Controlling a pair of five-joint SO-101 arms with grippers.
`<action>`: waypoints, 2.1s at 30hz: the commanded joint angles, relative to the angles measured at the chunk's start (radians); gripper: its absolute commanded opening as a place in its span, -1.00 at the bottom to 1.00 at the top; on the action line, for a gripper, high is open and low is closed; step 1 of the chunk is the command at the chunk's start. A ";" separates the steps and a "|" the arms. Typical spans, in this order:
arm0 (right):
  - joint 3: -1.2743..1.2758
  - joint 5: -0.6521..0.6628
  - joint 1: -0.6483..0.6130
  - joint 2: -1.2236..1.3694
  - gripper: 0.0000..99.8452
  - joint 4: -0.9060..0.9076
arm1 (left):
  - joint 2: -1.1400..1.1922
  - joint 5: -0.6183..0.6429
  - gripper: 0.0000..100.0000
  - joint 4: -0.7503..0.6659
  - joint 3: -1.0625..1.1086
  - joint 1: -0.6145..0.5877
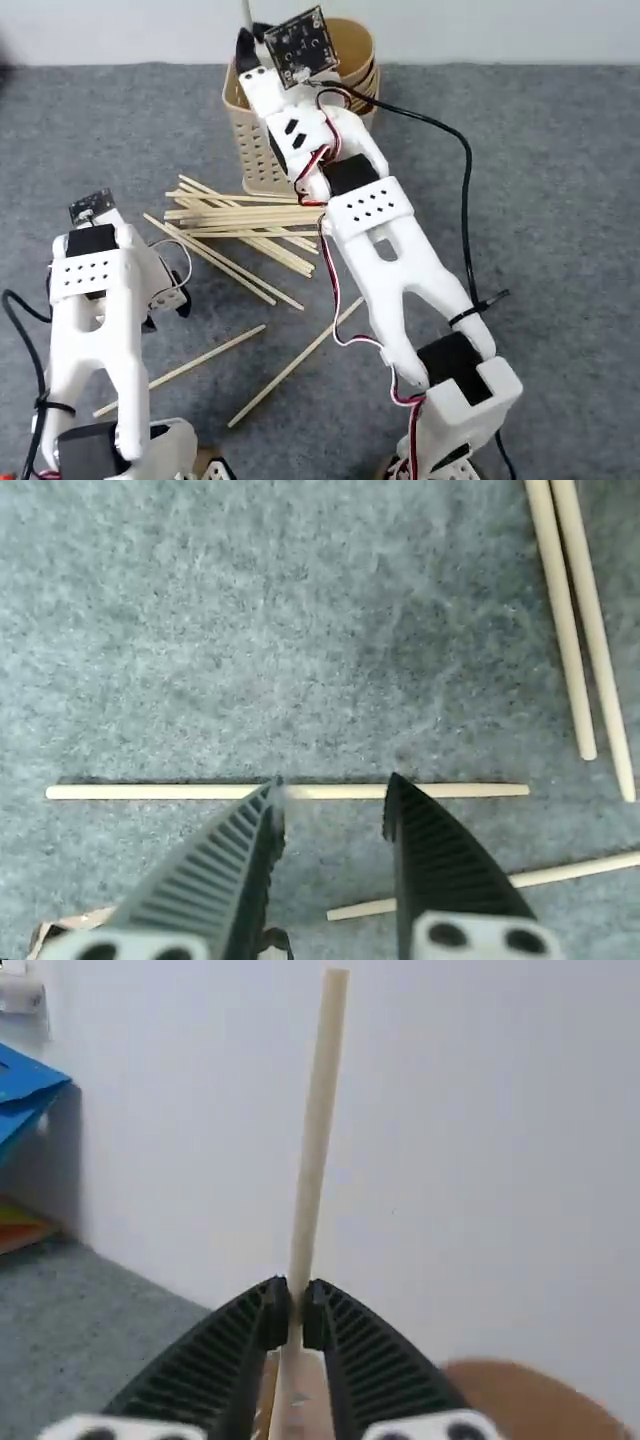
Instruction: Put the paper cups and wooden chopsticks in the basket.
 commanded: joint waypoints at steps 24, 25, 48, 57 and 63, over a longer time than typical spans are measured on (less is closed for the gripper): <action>-0.578 -0.176 -0.124 -0.059 -0.76 0.881 | -0.043 0.008 -0.68 0.000 -0.004 0.002; -0.612 -0.173 -0.137 -0.059 -0.76 0.995 | -0.043 0.008 -0.68 0.000 -0.004 0.002; -0.652 -0.373 -0.154 0.213 -0.76 1.627 | -0.044 0.008 -0.68 0.002 -0.004 0.002; -0.649 -0.574 -0.186 0.298 -0.76 1.630 | -0.044 0.008 -0.68 0.002 -0.004 0.002; -0.439 -0.572 -0.185 0.268 -0.75 1.629 | -0.044 0.006 -0.68 0.002 -0.004 0.002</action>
